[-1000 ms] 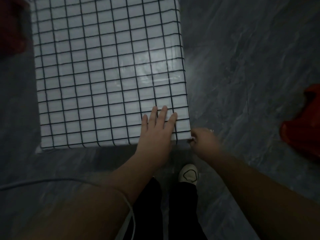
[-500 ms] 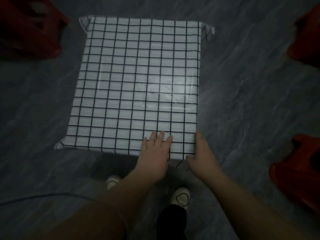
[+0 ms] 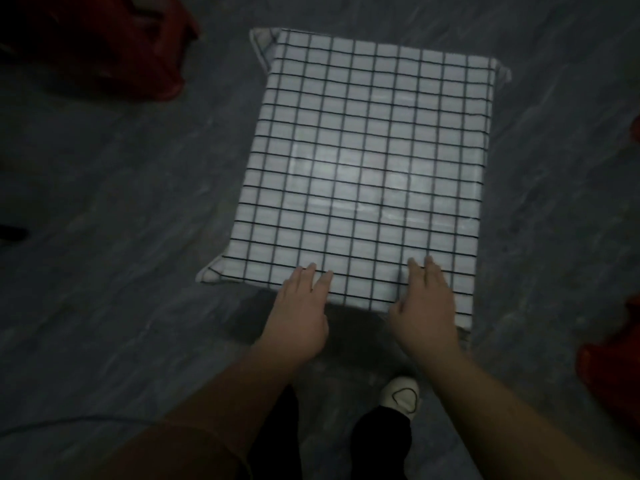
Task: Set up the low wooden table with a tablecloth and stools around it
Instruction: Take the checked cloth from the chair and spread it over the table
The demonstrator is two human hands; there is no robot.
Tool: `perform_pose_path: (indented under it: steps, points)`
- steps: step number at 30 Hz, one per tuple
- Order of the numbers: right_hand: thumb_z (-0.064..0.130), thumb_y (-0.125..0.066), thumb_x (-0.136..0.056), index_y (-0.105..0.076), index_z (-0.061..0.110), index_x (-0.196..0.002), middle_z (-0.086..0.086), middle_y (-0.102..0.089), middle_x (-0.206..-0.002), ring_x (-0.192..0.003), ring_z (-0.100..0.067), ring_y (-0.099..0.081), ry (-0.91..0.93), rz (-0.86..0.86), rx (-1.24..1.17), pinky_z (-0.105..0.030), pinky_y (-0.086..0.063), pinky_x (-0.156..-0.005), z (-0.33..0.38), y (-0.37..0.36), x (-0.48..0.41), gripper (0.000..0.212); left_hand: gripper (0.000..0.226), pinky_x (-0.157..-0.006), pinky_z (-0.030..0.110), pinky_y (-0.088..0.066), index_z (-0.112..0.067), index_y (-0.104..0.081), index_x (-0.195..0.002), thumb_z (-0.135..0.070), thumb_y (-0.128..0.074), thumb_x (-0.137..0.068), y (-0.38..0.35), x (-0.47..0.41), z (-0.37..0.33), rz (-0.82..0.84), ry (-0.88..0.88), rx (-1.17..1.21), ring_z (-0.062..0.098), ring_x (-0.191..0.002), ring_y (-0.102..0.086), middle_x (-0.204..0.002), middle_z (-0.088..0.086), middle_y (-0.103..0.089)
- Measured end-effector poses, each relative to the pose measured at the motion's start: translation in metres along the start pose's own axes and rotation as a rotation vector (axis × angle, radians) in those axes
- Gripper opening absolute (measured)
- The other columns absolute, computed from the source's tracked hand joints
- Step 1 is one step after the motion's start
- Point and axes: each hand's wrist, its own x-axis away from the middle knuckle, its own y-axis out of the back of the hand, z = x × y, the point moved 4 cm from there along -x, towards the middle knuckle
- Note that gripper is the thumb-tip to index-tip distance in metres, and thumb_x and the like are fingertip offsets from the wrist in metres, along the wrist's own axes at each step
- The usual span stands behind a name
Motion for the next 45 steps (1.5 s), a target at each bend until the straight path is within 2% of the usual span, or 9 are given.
perform_pose_path:
  steps: [6,14,18,22,27,31,35,41,45]
  points:
    - [0.020,-0.055,-0.087,-0.031,0.013,-0.153,-0.012,-0.025,-0.161,-0.149,-0.030,-0.020,0.407,0.102,-0.027,-0.050,-0.022,-0.119,0.146,-0.048,0.012,0.070,0.078,-0.122,0.042,-0.018,-0.022,-0.013,-0.157,-0.016,-0.054,-0.090,0.015,0.023,0.113,-0.083,0.216,0.121,0.022,-0.152,-0.006,-0.165,0.004,-0.010]
    - [0.026,-0.046,-0.093,-0.020,0.017,-0.157,-0.007,-0.015,-0.165,-0.152,-0.025,-0.007,0.640,0.155,0.125,-0.047,-0.013,-0.122,0.237,-0.100,-0.012,0.071,0.073,-0.122,0.035,-0.016,-0.011,-0.029,-0.154,-0.012,-0.061,-0.088,-0.005,0.013,0.203,-0.168,0.277,0.329,0.026,-0.148,-0.024,-0.159,0.010,-0.031]
    - [0.038,-0.028,-0.094,-0.013,0.019,-0.159,-0.006,-0.007,-0.166,-0.153,-0.024,-0.001,0.663,0.182,0.236,-0.045,-0.007,-0.124,0.230,-0.112,-0.018,0.069,0.049,-0.097,0.020,-0.037,-0.014,-0.056,-0.135,-0.019,-0.068,-0.088,-0.025,-0.005,0.211,-0.086,0.277,0.640,0.025,-0.119,-0.058,-0.126,0.005,-0.064]
    - [0.037,-0.045,-0.093,-0.009,0.020,-0.159,-0.005,-0.003,-0.167,-0.153,-0.024,0.002,0.687,0.193,0.283,-0.042,-0.002,-0.124,0.227,-0.115,-0.021,0.076,0.022,-0.087,0.034,-0.051,-0.021,-0.068,-0.110,-0.025,-0.059,-0.090,-0.029,-0.018,0.215,-0.054,0.309,0.765,0.021,-0.099,-0.066,-0.105,0.001,-0.073]
    - [0.035,-0.051,-0.092,-0.004,0.020,-0.159,-0.005,0.003,-0.166,-0.152,-0.023,0.007,0.667,0.210,0.297,-0.040,0.006,-0.122,0.230,-0.114,-0.018,0.083,0.016,-0.086,0.038,-0.049,-0.007,-0.068,-0.101,-0.013,-0.056,-0.092,-0.018,-0.024,0.220,-0.001,0.291,0.624,0.031,-0.101,-0.063,-0.104,0.014,-0.068]
    - [0.031,-0.051,-0.091,-0.002,0.022,-0.159,-0.003,0.005,-0.167,-0.152,-0.022,0.010,0.625,0.251,0.261,-0.040,0.007,-0.122,0.234,-0.109,-0.017,0.084,0.058,-0.111,0.039,-0.038,-0.016,-0.046,-0.145,-0.019,-0.061,-0.089,0.008,-0.021,0.217,-0.088,0.223,0.452,0.025,-0.129,-0.048,-0.143,0.008,-0.053]
    - [0.040,-0.031,-0.086,-0.008,0.021,-0.159,-0.004,-0.001,-0.167,-0.152,-0.023,0.004,0.593,0.284,0.199,-0.042,0.000,-0.124,0.241,-0.100,-0.018,0.079,0.045,-0.096,0.041,-0.050,-0.024,-0.050,-0.137,-0.020,-0.053,-0.092,0.024,-0.024,0.204,-0.080,0.145,0.267,0.024,-0.110,-0.061,-0.123,0.005,-0.065]
    - [0.036,-0.060,-0.086,-0.017,0.021,-0.157,-0.004,-0.008,-0.166,-0.152,-0.023,-0.001,0.587,0.333,0.128,-0.037,0.000,-0.122,0.244,-0.095,-0.025,0.084,0.035,-0.097,0.043,-0.046,-0.023,-0.048,-0.126,-0.021,-0.053,-0.092,0.039,-0.026,0.195,0.052,0.244,0.101,0.027,-0.107,-0.060,-0.115,0.009,-0.064]
    - [0.010,-0.064,-0.081,-0.042,0.019,-0.146,-0.004,-0.033,-0.156,-0.145,-0.022,-0.020,0.528,0.251,-0.137,-0.036,-0.015,-0.122,0.241,-0.072,-0.027,0.069,0.063,-0.106,0.045,-0.041,-0.021,-0.035,-0.144,-0.014,-0.062,-0.088,0.051,-0.025,0.187,0.148,0.263,0.210,0.029,-0.126,-0.049,-0.138,0.012,-0.051]
